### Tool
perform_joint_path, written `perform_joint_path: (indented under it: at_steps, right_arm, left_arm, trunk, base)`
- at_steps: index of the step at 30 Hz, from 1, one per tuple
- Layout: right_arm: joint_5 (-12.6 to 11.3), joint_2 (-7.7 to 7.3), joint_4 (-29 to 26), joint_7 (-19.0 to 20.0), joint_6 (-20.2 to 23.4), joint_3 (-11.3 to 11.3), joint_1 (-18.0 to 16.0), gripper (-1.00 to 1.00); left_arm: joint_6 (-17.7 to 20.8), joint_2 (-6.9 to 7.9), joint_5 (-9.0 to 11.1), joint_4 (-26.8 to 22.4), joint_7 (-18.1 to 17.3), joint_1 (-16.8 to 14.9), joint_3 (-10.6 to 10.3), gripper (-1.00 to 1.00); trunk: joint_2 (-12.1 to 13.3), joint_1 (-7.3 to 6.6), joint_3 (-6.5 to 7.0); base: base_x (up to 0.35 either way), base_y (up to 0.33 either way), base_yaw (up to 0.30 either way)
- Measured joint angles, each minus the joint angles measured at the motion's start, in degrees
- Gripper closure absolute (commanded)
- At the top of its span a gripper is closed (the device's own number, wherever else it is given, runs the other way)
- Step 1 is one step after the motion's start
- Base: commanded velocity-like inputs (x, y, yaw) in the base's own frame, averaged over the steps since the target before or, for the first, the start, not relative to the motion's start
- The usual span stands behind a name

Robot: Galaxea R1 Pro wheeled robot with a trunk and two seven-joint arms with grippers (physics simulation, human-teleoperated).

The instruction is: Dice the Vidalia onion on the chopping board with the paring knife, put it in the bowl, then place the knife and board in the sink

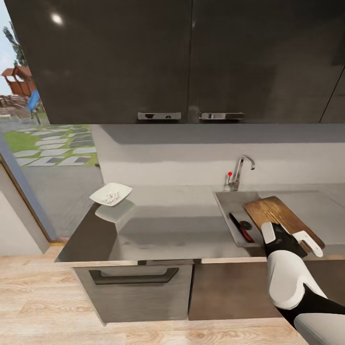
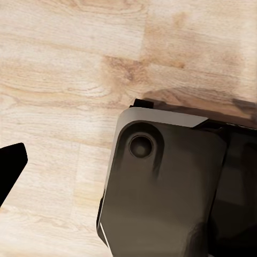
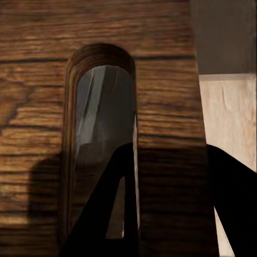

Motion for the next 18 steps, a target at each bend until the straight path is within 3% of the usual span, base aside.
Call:
perform_joint_path:
  at_steps: [5, 18]
  right_arm:
    - [-0.03, 0.20, -0.24, -2.49, -0.21, 0.25, 0.00, 1.00]
    - [-0.22, 0.01, -0.22, -2.80, -0.22, 0.23, -0.01, 1.00]
  left_arm:
    - [-0.07, 0.00, 0.00, 0.00, -0.01, -0.01, 0.00, -1.00]
    - [-0.07, 0.00, 0.00, 0.00, -0.01, 0.01, 0.00, -1.00]
  trunk:
    - [-0.01, -0.02, 0.00]
    - [-0.01, -0.02, 0.00]
  base:
    - [0.084, -0.084, 0.000]
    - [0.268, -0.156, 0.000]
